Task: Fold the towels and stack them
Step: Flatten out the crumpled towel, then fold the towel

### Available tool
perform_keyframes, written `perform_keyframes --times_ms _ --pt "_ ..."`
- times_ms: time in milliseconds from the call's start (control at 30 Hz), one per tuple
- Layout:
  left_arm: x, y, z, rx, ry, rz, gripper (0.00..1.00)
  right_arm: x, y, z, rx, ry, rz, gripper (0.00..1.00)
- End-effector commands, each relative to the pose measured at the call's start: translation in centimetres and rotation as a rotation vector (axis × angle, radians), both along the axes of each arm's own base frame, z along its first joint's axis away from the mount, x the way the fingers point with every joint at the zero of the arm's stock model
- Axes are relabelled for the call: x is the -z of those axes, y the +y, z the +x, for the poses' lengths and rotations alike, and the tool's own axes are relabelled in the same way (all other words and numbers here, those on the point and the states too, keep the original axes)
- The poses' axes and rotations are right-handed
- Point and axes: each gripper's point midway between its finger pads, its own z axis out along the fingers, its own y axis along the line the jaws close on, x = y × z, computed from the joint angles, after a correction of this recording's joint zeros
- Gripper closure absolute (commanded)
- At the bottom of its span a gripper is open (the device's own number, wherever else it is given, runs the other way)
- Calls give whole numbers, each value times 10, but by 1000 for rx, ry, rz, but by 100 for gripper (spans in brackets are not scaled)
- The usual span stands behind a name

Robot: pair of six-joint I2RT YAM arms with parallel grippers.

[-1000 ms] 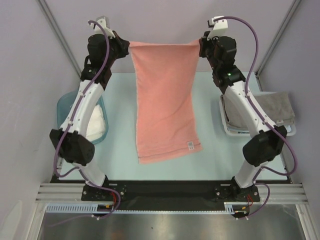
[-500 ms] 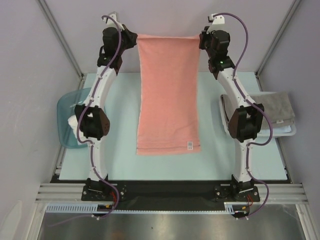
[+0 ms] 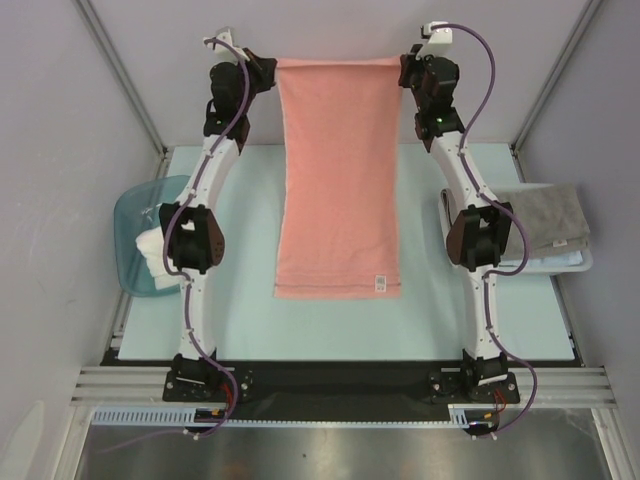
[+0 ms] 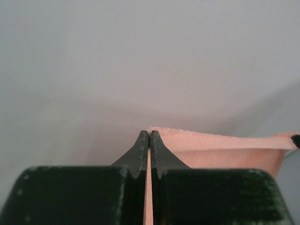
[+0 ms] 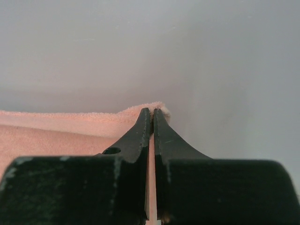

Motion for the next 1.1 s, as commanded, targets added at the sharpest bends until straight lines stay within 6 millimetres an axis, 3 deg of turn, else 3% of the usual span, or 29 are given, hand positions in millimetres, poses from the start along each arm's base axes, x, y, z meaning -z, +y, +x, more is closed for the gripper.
perform_keyframes --times_ms 0,200,267,300,333,367,400,500,533,567,600,633,667,700,733,767,800,833,867,933,967,1000,1067 --pt "-52 32 3 -81 -164 -56 100 -55 -34 -2 68 -155 51 100" --pt "-40 33 5 -62 -133 -72 100 -42 -37 -1 49 -106 59 100" --pt "-34 31 3 -51 -111 -77 100 -46 -37 -8 36 -96 70 100" --pt "-30 31 -3 -44 -92 -74 100 -28 -35 -7 28 -47 62 100" --pt "-27 29 -6 -38 -81 -73 100 -26 -34 -11 25 -32 70 100" --pt "-26 30 -10 -36 -73 -73 100 -36 -35 -20 24 -34 73 100" --pt "-20 31 -17 -35 -49 -69 100 -15 -36 -21 24 23 66 100" --pt "-14 32 -35 -29 -12 -64 100 -18 -34 -41 4 64 74 100" --pt "-13 32 -40 -26 -5 -62 100 3 -35 -43 5 116 69 100" --pt "2 32 -43 -23 31 -55 100 -9 -36 -55 -2 114 85 100" --pt "5 32 -48 -21 44 -55 100 -6 -36 -60 0 131 89 100" --pt "-5 32 -59 -18 34 -57 100 10 -34 -65 -16 174 90 100" --pt "9 32 -64 -15 68 -50 100 14 -30 -72 -39 202 98 100" --pt "12 32 -70 -11 78 -51 100 7 -31 -83 -46 205 105 100" --pt "3 32 -80 -2 73 -59 100 20 -31 -88 -46 242 111 100" --pt "22 31 -85 2 121 -55 100 32 -29 -96 -53 297 118 100" --pt "28 31 -89 9 141 -58 100 25 -29 -106 -60 301 127 100" --pt "24 30 -98 21 145 -70 100 31 -29 -111 -63 325 131 100" --pt "45 29 -103 24 196 -68 100 54 -27 -120 -75 396 128 100" --pt "57 28 -114 33 230 -84 100 59 -25 -136 -92 432 150 100" --pt "71 27 -123 38 266 -89 100 82 -24 -145 -98 492 152 100" --pt "78 27 -128 40 285 -94 100 93 -23 -152 -104 525 163 100" --pt "100 23 -144 54 344 -107 100 101 -21 -168 -124 559 178 100"
